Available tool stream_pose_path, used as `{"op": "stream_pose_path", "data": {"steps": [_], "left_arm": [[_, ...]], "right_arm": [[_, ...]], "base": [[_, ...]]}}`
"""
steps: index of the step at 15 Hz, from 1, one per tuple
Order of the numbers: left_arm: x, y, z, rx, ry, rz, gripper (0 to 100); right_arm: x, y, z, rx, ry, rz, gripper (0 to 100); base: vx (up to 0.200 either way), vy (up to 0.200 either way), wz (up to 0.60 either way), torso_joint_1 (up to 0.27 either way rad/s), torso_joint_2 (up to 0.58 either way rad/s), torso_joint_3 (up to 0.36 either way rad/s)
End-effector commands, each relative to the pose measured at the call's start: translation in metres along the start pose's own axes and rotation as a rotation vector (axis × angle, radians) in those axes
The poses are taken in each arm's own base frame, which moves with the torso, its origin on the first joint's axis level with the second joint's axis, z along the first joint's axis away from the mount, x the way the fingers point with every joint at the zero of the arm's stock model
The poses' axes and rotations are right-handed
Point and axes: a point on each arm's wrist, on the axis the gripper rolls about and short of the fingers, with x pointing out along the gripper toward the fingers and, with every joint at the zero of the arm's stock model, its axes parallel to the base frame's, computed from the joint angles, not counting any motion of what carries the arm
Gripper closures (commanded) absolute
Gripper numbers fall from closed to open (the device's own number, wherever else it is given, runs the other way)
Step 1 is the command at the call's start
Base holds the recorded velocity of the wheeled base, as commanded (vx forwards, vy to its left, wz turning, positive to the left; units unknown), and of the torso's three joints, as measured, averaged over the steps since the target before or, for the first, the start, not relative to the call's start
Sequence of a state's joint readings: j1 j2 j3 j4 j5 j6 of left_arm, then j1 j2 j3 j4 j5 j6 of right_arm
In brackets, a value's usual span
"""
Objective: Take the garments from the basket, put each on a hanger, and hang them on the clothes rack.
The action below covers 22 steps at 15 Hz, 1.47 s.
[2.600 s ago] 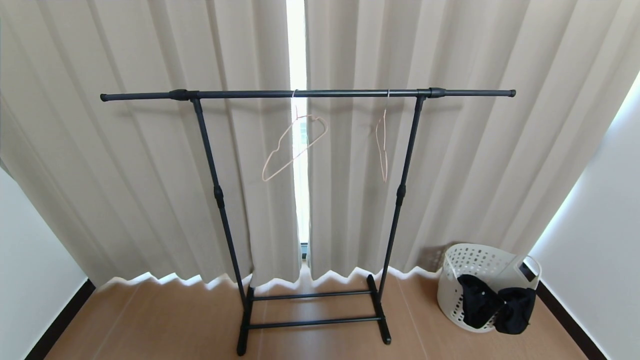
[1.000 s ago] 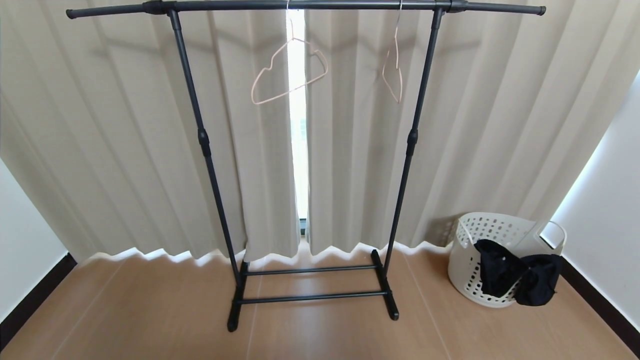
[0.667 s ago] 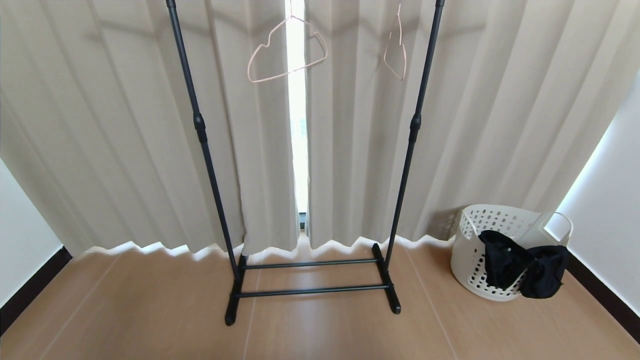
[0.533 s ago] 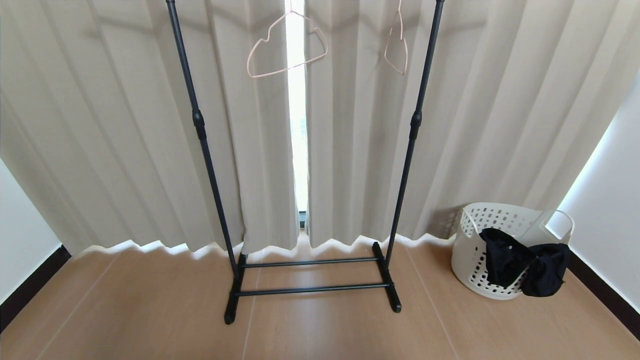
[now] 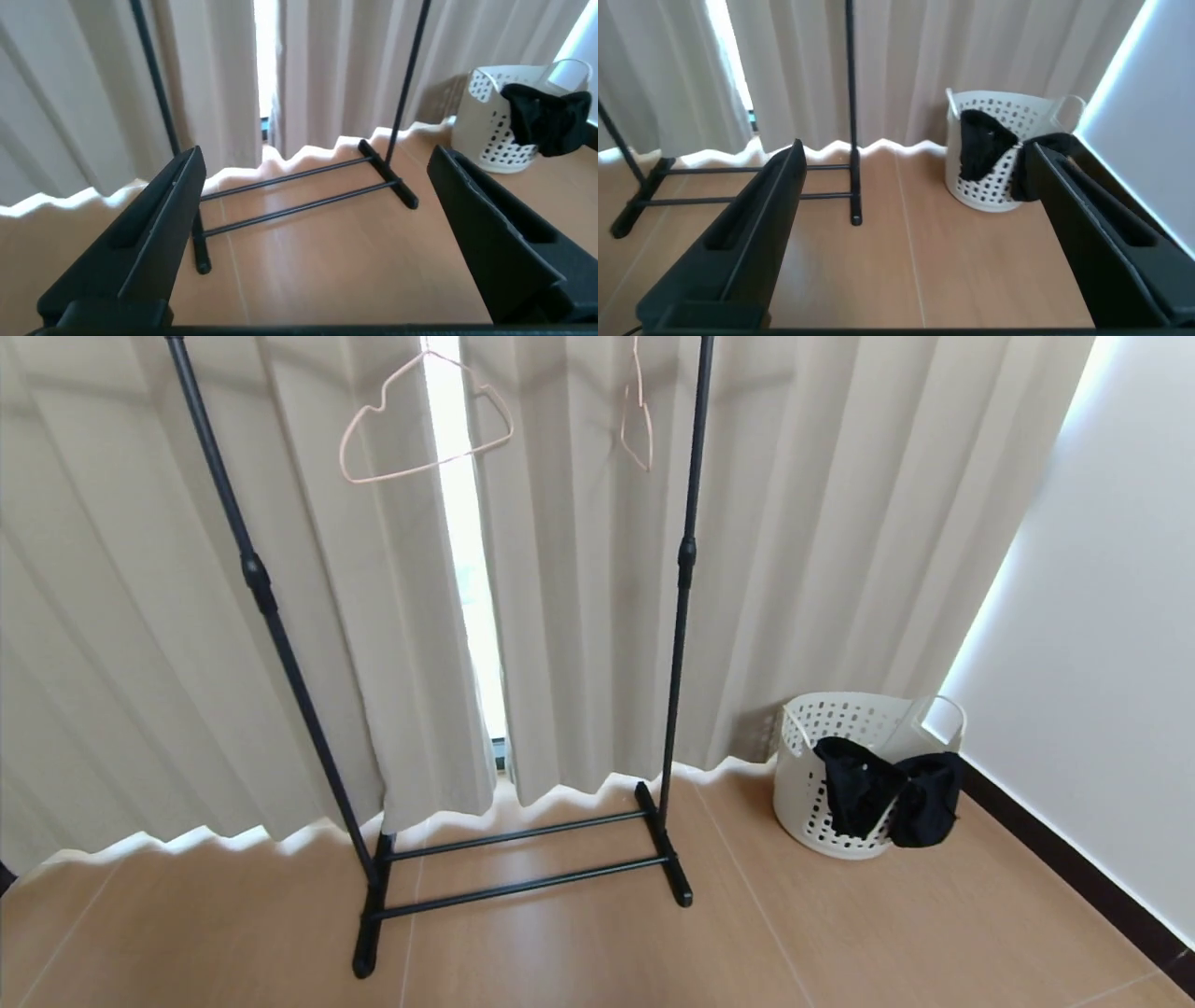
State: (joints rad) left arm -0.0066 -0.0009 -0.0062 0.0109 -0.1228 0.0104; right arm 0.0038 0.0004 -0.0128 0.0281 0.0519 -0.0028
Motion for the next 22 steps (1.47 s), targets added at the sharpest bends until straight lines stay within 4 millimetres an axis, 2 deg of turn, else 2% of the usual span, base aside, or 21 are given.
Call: {"op": "stream_pose_path", "data": {"steps": [1,4,8,14,17,22], "left_arm": [[0.0000,0.0000,0.0004,0.000,-0.001,0.001,0],[0.0000,0.0000,0.0004,0.000,-0.001,0.001,0],[0.0000,0.0000,0.0004,-0.001,-0.001,0.001,0],[0.0000,0.0000,0.0004,0.000,-0.001,0.001,0],[0.0000,0.0000,0.0004,0.000,-0.001,0.001,0],[0.0000,0.0000,0.0004,0.000,-0.001,0.001,0]], "right_arm": [[0.0001,0.0000,-0.0002,0.000,0.003,0.001,0],[0.0001,0.0000,-0.0001,0.001,0.001,0.001,0],[0.0001,0.0000,-0.0002,0.001,0.003,0.001,0],[0.0001,0.0000,-0.0002,0.001,0.003,0.001,0],[0.0001,0.0000,-0.0002,0.003,0.003,0.001,0],[0.0001,0.0000,-0.0002,0.003,0.003,0.001,0]], "base": [[0.000,-0.200,0.00,0.007,0.00,0.007],[0.000,-0.200,0.00,0.002,0.00,0.002],[0.200,-0.200,0.00,-0.001,0.00,0.006],[0.200,0.000,0.00,0.006,0.00,0.004],[0.200,-0.200,0.00,0.002,0.00,0.002],[0.200,0.000,0.00,0.000,0.00,0.007]]}}
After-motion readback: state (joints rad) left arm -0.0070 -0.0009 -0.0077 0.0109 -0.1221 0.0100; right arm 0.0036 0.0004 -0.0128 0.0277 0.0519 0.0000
